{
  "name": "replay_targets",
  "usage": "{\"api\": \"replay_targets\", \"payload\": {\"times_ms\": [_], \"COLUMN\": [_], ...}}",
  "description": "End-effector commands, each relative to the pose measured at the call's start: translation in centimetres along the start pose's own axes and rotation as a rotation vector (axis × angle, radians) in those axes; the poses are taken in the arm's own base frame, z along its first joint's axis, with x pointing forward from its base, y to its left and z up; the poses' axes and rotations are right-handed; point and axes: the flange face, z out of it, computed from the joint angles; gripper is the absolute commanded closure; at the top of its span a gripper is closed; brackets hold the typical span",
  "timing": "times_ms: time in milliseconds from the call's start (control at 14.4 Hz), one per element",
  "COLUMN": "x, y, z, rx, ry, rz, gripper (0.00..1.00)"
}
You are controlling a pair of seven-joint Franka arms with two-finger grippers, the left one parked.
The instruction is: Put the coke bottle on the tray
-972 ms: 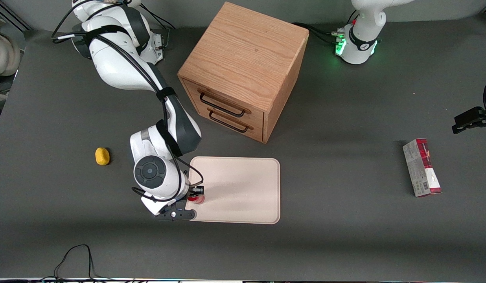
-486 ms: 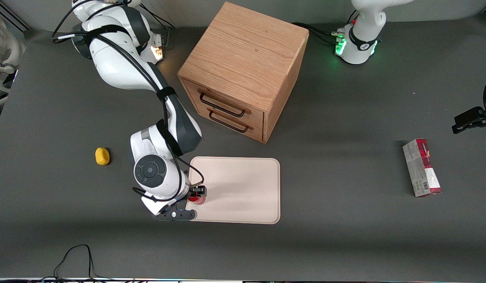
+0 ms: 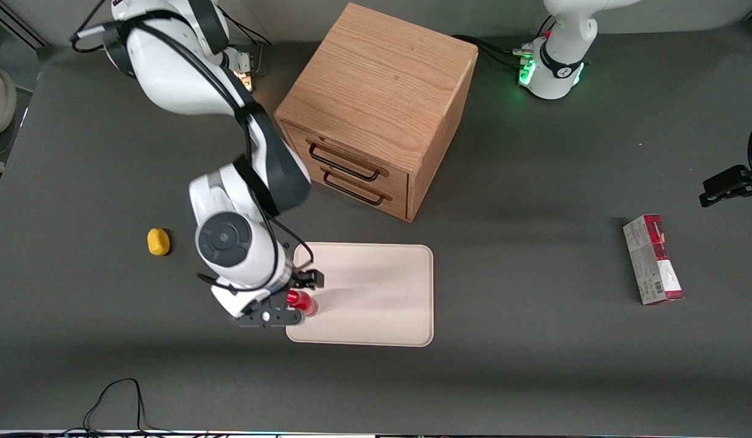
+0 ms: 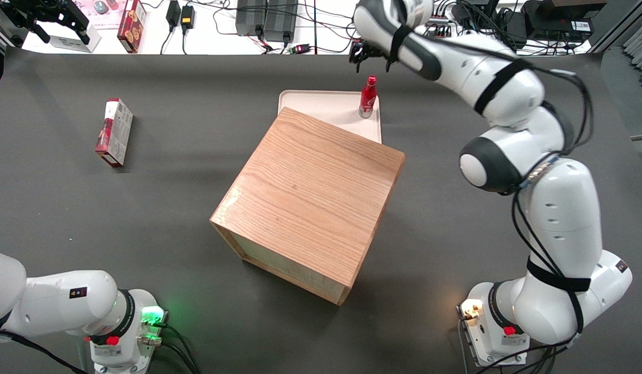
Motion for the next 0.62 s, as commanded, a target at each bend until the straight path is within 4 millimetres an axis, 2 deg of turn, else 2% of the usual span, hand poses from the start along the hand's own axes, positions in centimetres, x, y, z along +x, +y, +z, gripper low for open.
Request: {"api": "replay_targets", "payload": {"times_ms": [0, 139, 278, 556], "x": [-5.5, -9.0, -10.8, -9.9], "y": [3.4, 6.0, 8.7, 14.1], "z": [-6.7, -9.6, -11.3, -11.3], "rx": [-0.004, 0.005, 0.016, 0.006], "ry": [-0.057, -0.067, -0.065, -0.068], "rz": [0.018, 0.024, 0.024, 0.027], "gripper": [0.0, 0.0, 0.0, 0.0]}}
